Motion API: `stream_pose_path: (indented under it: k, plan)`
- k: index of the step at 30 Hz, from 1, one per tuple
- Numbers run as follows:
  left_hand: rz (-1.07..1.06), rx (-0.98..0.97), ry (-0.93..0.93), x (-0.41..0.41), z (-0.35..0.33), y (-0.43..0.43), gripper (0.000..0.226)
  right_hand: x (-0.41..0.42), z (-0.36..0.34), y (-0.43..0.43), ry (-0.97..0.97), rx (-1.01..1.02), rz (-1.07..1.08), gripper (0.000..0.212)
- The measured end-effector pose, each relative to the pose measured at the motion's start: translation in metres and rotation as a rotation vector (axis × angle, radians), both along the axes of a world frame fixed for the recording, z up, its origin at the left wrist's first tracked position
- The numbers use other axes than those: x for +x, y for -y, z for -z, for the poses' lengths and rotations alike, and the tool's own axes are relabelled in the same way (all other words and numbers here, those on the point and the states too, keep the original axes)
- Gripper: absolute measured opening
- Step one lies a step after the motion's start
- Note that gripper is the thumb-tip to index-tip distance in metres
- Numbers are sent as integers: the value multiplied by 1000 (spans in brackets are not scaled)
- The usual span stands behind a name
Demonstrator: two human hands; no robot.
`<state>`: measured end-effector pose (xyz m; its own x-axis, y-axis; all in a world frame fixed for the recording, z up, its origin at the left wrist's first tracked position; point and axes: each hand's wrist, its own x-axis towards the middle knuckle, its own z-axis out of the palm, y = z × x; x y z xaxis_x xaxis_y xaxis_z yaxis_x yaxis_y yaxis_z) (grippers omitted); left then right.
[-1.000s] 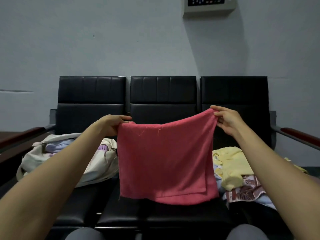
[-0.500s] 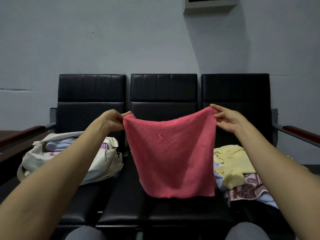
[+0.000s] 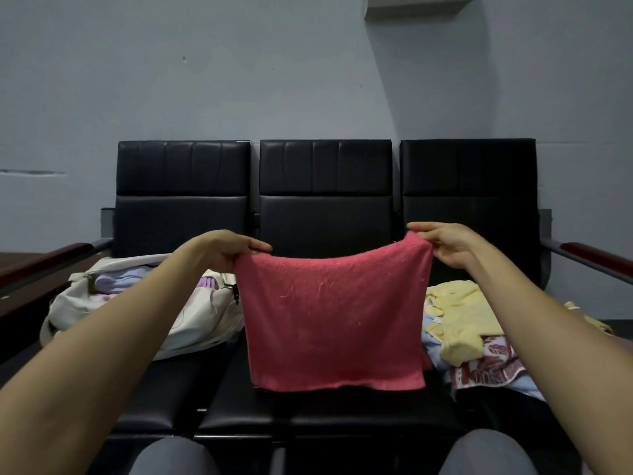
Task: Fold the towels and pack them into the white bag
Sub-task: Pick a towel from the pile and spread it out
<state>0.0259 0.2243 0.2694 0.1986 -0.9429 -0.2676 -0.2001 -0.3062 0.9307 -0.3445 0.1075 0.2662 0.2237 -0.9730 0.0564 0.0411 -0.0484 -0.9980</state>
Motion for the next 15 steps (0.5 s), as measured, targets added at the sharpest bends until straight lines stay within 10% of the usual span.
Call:
stream_pose_path:
  k: [15]
  plan:
    - [-345, -856, 114, -10, -17, -18, 33, -10, -19, -15, 225, -318, 222, 25]
